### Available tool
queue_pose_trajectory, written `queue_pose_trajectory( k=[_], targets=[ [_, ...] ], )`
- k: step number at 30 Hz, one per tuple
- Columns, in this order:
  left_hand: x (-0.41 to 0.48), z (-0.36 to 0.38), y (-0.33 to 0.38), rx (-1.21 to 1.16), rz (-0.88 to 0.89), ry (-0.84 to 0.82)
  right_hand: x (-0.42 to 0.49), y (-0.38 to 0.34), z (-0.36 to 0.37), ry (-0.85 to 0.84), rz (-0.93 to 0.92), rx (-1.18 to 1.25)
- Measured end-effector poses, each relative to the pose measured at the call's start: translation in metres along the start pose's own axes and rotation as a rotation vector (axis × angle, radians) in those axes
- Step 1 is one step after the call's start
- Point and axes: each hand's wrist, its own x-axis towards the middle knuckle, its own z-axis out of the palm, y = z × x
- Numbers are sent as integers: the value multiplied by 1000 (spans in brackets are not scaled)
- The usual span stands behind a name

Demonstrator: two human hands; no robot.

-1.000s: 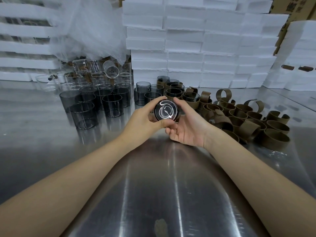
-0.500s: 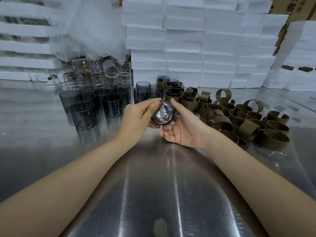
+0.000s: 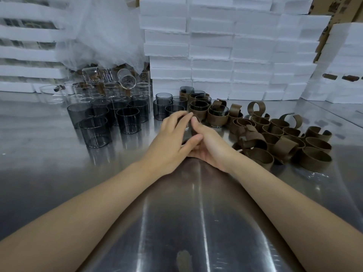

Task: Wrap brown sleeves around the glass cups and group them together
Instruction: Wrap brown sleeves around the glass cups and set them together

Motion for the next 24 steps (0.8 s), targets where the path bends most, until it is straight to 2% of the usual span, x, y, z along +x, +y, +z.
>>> queue_pose_trajectory(
  k=[4,10,13,15,19,22,24],
  targets=[
    [-1,-1,-2,-135,-108,11,-4,4,1,166,-200,-415],
    [1,-3,-7,-388,-220,132,-16,6,7,218,-494,-830],
    [3,-2,-6,-649,-342,76,-17,3,6,252,-536,-816],
    [4,-3,-3,-721,-370,38,-16,3,5,262,-540,-730],
    [3,-6,-4,-538,-345,18,-12,6,4,293,-547,-697],
    [1,-5,-8,-419,-338,-57,-6,7,1,312,-524,-739],
    [3,-2,-9,-312,-320,-114,-2,6,0,283,-442,-620]
  ],
)
